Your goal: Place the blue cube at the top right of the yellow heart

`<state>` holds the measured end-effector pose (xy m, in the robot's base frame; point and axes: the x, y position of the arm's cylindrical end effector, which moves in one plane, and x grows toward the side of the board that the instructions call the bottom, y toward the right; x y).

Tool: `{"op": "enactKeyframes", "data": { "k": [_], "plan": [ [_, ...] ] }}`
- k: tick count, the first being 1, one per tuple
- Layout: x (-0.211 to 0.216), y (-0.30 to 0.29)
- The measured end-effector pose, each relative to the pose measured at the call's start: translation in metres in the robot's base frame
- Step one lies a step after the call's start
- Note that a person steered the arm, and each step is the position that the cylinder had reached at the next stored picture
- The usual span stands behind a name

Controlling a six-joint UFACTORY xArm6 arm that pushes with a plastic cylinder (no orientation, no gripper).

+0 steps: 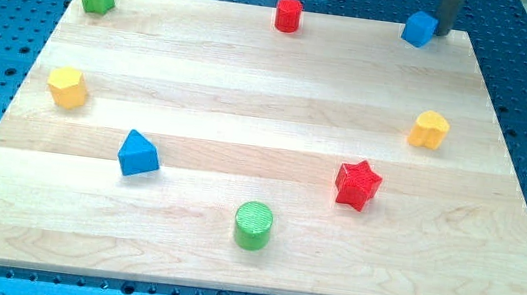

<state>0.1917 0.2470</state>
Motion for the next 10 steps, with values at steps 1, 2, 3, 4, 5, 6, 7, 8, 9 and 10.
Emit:
{"op": "enactKeyframes", "data": {
  "k": [1, 2, 3, 4, 5, 6, 7, 8, 9, 10],
  "plan": [
    [0.015, -0.056],
    [0.067, -0.074],
    [0.044, -0.088],
    [0.037, -0.141],
    [0.058, -0.151],
    [0.100, -0.105],
    [0.103, -0.124],
    [0.117, -0.126],
    [0.117, -0.084],
    [0.117, -0.047]
  ]
}}
